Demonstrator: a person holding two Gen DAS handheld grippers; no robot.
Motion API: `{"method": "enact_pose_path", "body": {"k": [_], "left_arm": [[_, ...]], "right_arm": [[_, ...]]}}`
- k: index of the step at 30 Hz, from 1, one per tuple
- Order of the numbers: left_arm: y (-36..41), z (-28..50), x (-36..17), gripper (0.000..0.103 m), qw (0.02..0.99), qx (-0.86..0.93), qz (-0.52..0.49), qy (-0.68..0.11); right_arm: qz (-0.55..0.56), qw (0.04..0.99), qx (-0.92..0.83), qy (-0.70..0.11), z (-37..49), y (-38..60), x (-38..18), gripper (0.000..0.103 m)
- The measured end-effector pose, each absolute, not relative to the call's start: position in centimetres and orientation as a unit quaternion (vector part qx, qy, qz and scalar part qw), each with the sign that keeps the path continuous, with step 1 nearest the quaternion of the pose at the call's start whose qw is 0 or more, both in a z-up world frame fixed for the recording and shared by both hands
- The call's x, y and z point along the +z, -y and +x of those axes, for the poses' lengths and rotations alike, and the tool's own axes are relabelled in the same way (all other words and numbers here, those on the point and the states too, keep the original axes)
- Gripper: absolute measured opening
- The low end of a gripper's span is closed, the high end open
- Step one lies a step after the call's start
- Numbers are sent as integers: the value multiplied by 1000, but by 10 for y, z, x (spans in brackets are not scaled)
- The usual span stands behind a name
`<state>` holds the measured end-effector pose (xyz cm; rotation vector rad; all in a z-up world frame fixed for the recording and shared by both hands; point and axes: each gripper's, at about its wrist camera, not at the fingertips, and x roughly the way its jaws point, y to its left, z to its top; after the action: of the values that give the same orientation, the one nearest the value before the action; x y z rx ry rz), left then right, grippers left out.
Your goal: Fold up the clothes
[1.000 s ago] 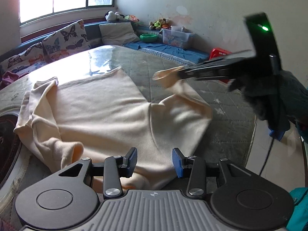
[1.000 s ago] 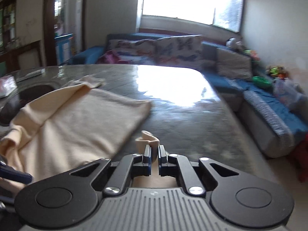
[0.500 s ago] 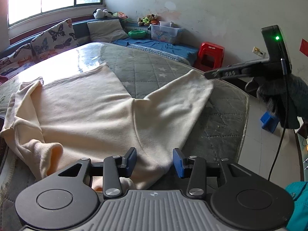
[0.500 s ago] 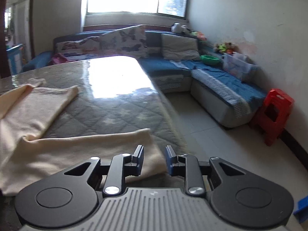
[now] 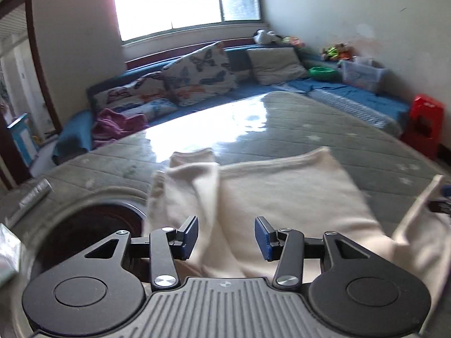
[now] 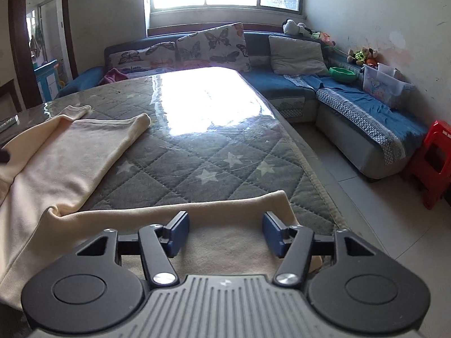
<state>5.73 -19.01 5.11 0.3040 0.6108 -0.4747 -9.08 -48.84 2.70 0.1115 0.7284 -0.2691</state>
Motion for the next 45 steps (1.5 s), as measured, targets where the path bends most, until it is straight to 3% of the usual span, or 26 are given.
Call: {"method": "enact_pose_path", "body": {"k": [6,8,10,13,17,24,33,40,45], "left_arm": [[201,106,27,48,909,-192,183,-322],[198,111,20,13,905,-197,171,-336],[189,107,21,5,906,-207,148,-339],[171,93,33,3,915,-203,129,-323],[135,70,53,3,930,-183,90,-305],[68,25,64,3,943,-141,31,-299],[19,-8,34,4,935,-89,-7,-343],[25,-15,52,40,942,-103,23,-319],[52,-9,67,41,945,-147,49,-289]], "right_arm": [[55,925,-126,-354,-89,488,26,72],[53,926,-125,-353,-89,488,25,73],[54,926,-123,-353,-88,489,25,74],[48,926,-120,-355,-87,488,25,77],[46,925,-119,-357,-86,487,26,80],[39,924,-122,-361,-83,480,22,101],[-1,926,-102,-363,-77,462,35,103],[-51,943,-5,-330,-66,409,57,103],[-79,938,82,-326,-48,361,53,103]]}}
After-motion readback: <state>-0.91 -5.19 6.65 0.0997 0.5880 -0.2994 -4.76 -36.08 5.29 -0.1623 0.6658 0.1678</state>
